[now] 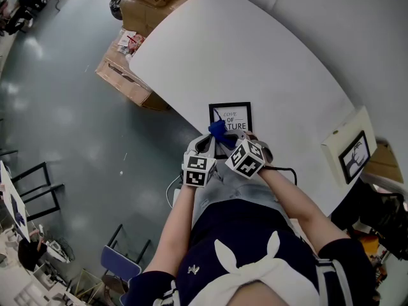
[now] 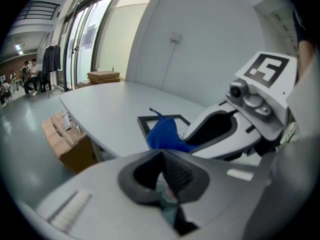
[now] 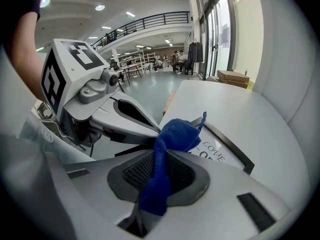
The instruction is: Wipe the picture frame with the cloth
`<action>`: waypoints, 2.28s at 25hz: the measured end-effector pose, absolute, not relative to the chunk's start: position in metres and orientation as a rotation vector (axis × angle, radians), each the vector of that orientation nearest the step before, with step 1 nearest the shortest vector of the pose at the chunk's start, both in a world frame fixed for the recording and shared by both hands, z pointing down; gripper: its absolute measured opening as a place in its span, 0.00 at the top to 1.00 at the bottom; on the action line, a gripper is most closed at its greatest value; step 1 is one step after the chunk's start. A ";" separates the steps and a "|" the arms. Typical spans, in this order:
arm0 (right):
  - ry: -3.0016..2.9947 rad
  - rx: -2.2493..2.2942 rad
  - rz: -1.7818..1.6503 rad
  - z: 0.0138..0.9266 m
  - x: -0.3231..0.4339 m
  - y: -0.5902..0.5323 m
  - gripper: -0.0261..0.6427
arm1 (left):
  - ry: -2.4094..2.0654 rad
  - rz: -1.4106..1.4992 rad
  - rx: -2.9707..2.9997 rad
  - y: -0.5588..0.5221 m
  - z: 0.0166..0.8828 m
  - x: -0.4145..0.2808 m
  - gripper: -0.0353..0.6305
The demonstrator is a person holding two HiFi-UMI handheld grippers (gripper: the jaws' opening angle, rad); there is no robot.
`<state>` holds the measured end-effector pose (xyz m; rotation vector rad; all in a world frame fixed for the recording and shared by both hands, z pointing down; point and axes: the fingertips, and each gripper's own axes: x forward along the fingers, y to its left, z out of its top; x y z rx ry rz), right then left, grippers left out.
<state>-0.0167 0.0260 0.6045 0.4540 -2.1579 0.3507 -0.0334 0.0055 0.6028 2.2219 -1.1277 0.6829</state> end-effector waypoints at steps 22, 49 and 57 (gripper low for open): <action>-2.114 0.479 0.400 0.604 -0.017 0.056 0.86 | -1.114 0.685 2.228 0.005 0.604 -0.033 0.94; -2.126 0.435 0.416 0.603 -0.002 0.065 0.86 | -1.104 0.695 2.236 0.004 0.603 -0.033 0.94; -2.121 0.454 0.424 0.602 0.006 0.066 0.86 | -1.103 0.694 2.238 0.005 0.602 -0.033 0.94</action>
